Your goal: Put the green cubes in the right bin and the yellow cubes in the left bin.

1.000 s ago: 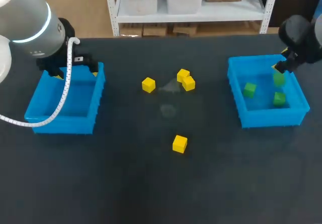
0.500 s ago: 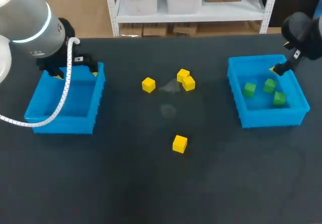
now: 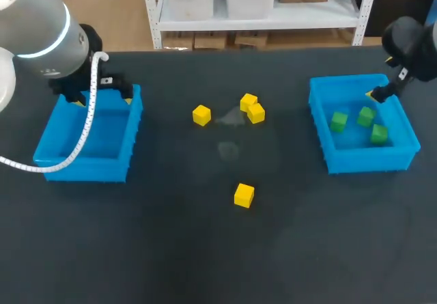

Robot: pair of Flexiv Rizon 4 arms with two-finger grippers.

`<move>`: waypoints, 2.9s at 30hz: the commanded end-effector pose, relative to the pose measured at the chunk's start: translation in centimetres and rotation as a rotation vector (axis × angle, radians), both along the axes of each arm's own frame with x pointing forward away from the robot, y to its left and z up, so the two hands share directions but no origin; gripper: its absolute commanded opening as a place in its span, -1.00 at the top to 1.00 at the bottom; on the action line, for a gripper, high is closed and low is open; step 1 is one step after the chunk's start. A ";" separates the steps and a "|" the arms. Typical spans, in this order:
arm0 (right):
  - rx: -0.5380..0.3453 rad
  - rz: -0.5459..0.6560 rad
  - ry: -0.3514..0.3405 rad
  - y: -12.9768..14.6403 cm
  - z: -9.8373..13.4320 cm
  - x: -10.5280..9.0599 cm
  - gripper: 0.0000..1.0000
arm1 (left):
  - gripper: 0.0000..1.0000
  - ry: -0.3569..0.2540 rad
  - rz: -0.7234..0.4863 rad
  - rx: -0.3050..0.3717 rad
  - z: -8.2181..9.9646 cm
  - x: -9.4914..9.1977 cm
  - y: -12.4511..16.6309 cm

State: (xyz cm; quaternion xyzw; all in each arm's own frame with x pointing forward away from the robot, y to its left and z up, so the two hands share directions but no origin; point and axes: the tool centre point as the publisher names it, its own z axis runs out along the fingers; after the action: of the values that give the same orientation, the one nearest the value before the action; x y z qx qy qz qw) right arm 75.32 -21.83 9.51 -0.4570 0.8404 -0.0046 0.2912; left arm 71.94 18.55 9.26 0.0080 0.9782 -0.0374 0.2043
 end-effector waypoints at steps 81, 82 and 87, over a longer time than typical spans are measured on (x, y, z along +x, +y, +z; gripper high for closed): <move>0.000 -0.001 -0.001 0.0 0.0 -0.1 -1.00 | 1.00 0.358 -0.473 0.310 -10.0 6.3 -17.2; 0.000 -0.001 -0.001 0.0 0.0 -0.1 -1.00 | 1.00 0.362 -0.469 0.305 -10.0 6.3 -17.2; 0.000 -0.001 -0.001 0.0 0.0 -0.1 -1.00 | 1.00 0.377 -0.472 0.293 -10.3 6.0 -17.2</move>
State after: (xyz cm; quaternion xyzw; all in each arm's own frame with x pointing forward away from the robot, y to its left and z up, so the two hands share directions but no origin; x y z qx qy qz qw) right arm 75.34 -21.84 9.52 -0.4572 0.8404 -0.0044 0.2910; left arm 77.66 1.36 -0.98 0.2562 0.9649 0.0582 0.0053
